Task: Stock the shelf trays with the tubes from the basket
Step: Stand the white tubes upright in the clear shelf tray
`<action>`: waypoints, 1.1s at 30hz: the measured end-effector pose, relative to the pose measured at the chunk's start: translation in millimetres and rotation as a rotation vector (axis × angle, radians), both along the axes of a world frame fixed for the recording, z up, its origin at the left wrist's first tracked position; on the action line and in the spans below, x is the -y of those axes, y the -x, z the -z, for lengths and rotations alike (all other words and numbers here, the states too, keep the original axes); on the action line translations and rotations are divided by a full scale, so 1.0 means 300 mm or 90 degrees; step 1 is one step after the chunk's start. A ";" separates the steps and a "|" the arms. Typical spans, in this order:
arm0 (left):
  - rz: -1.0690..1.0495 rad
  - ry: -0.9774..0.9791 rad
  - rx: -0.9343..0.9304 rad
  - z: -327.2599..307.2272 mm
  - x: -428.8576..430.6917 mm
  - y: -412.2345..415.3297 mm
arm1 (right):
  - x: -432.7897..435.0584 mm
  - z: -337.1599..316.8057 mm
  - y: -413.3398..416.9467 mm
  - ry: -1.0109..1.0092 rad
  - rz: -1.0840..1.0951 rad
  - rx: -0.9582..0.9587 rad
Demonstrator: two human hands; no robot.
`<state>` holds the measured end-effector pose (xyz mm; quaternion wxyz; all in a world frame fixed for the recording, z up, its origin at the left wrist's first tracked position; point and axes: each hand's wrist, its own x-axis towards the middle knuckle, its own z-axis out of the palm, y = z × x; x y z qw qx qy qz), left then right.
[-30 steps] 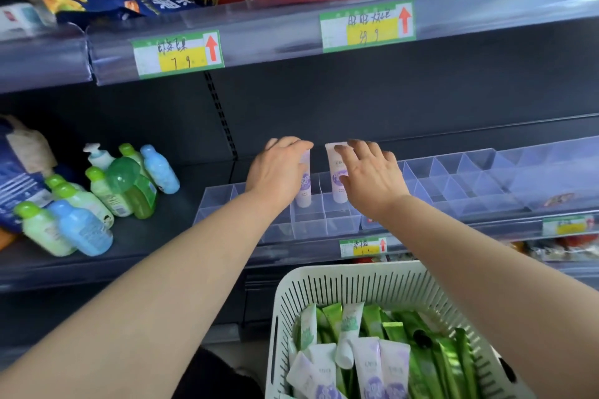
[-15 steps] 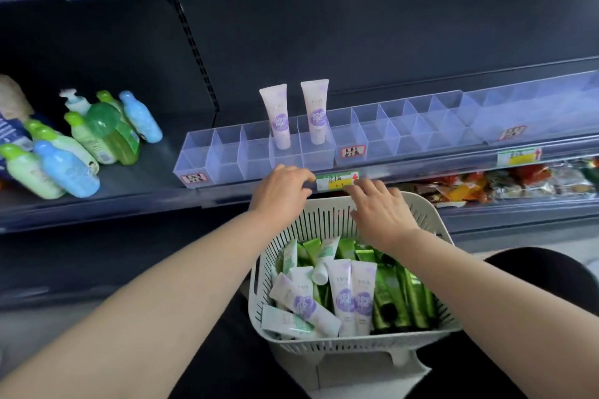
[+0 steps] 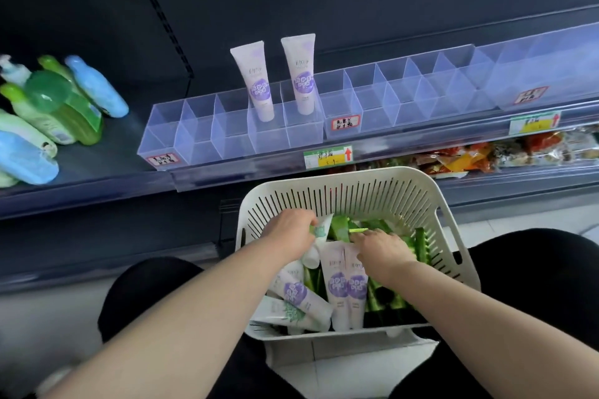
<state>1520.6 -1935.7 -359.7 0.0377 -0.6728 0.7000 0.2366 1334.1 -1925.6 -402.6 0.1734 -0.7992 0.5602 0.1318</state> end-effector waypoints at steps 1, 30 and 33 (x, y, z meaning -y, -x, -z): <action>0.004 -0.004 0.001 0.011 0.002 0.005 | 0.002 0.001 0.001 -0.008 0.017 0.012; -0.003 0.176 -0.037 -0.280 -0.006 -0.108 | 0.123 -0.362 -0.009 0.219 0.083 0.304; -0.051 0.262 -0.011 -0.392 -0.018 -0.192 | 0.134 -0.459 -0.081 0.281 0.044 0.313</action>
